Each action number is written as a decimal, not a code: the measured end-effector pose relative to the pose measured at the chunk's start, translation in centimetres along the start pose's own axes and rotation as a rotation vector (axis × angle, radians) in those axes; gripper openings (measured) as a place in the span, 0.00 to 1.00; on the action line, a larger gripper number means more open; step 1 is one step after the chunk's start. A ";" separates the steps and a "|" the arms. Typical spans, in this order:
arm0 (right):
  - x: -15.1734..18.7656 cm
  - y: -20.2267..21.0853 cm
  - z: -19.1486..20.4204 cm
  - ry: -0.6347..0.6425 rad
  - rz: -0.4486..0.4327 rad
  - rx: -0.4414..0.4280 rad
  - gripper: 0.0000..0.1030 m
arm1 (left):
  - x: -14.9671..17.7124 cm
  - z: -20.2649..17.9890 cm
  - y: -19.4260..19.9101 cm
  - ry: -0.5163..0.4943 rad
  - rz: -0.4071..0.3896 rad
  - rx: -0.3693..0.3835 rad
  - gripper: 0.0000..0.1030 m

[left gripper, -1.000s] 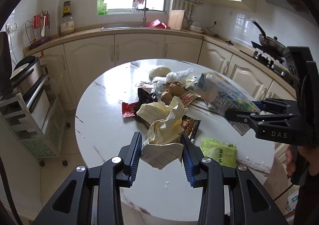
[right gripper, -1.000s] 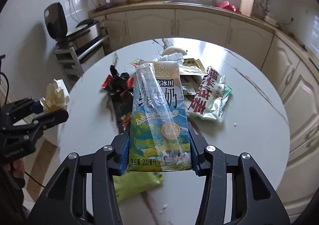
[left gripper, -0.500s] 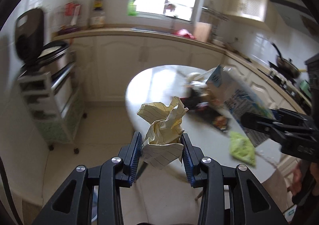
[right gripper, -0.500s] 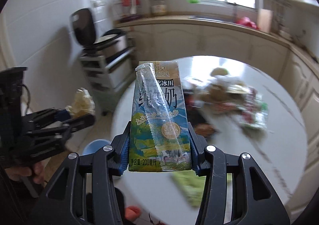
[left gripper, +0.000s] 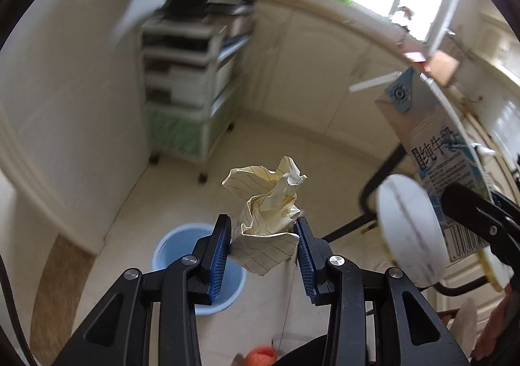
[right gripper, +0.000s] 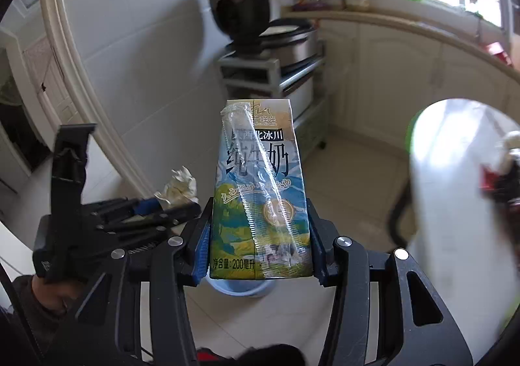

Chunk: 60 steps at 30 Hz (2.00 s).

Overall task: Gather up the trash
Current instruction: 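Carry both items over the blue bucket and open the left tool, then open the right tool to drop the milk carton into the bucket, then bring both open tools back toward the table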

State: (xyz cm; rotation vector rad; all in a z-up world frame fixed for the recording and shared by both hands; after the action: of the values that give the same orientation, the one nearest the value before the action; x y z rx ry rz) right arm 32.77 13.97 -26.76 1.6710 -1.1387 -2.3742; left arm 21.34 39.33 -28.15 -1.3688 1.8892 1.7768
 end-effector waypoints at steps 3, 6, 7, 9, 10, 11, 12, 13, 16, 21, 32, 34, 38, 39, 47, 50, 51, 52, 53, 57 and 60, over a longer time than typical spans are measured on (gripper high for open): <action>1.5 -3.9 2.0 0.016 0.066 -0.023 0.45 | 1.4 1.8 -2.0 0.029 0.070 -0.019 0.35; 3.0 -7.1 3.2 0.023 0.123 -0.039 0.45 | 1.3 2.9 -3.9 0.052 0.105 -0.030 0.36; 3.5 -8.2 3.4 0.029 0.145 -0.039 0.45 | 1.3 3.3 -4.8 0.064 0.122 -0.029 0.36; 4.5 -10.4 3.6 0.027 0.179 -0.031 0.45 | 1.1 3.8 -6.6 0.080 0.155 -0.041 0.36; 5.0 -11.4 3.6 0.023 0.199 -0.026 0.45 | 1.2 4.4 -7.3 0.086 0.170 -0.047 0.36; 5.5 -12.3 3.4 0.018 0.209 -0.014 0.45 | 1.5 4.9 -8.0 0.093 0.192 -0.058 0.36; 6.1 -13.2 3.2 0.011 0.224 0.000 0.45 | 0.8 4.8 -8.9 0.100 0.206 -0.064 0.36; 6.7 -14.2 3.1 -0.002 0.241 0.005 0.45 | 0.8 5.5 -9.6 0.115 0.220 -0.069 0.36; 7.7 -16.7 2.8 -0.025 0.280 -0.001 0.45 | 0.4 6.4 -11.7 0.147 0.265 -0.080 0.37; 9.1 -19.8 2.6 -0.050 0.333 -0.015 0.45 | -0.5 7.6 -14.2 0.181 0.304 -0.091 0.49; 11.0 -23.0 4.0 -0.058 0.388 -0.064 0.46 | -1.0 10.4 -11.3 0.272 0.227 -0.204 0.51; 11.2 -22.6 4.2 -0.064 0.380 -0.059 0.48 | -1.3 10.1 -10.6 0.267 0.214 -0.207 0.51; 10.6 -21.4 4.5 -0.061 0.359 -0.034 0.79 | -1.0 8.9 -7.9 0.254 0.191 -0.202 0.51; 10.4 -21.0 4.6 -0.058 0.354 -0.032 0.79 | -1.2 8.6 -7.4 0.251 0.184 -0.200 0.51; 6.9 -15.1 3.9 0.010 0.216 0.074 0.81 | -2.1 4.7 -1.5 0.188 0.094 -0.153 0.52; 5.0 -11.5 3.6 0.032 0.133 0.121 0.85 | -2.5 3.0 1.3 0.154 0.043 -0.143 0.55; 4.4 -10.2 3.4 0.037 0.109 0.134 0.85 | -2.7 2.2 2.3 0.138 0.024 -0.138 0.56; 3.8 -9.0 3.2 0.041 0.083 0.151 0.86 | -2.8 1.1 3.6 0.117 -0.002 -0.131 0.56; 3.3 -7.6 3.0 0.045 0.057 0.170 0.87 | -2.9 0.4 4.3 0.104 -0.016 -0.127 0.58; 1.4 -1.6 1.9 0.046 -0.048 0.245 0.89 | -3.2 -4.8 8.1 0.022 -0.099 -0.079 0.60; 0.4 3.5 0.4 0.050 -0.127 0.319 0.91 | -3.1 -8.9 10.4 -0.034 -0.154 -0.026 0.63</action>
State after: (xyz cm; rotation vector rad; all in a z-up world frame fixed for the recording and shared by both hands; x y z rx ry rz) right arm 30.92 11.46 -24.98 1.9367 -1.5129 -2.3024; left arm 19.35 31.44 -16.70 -1.4406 1.6999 1.7442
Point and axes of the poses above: each gripper's, at about its wrist camera, not at the fingertips, and y roughly against the way its jaws point, z to its left, x to its underside, the point moved 4 cm from there along -y, roughly the way its jaws point, and after that the axes turned 9 degrees about -z, right-handed, at the moved point
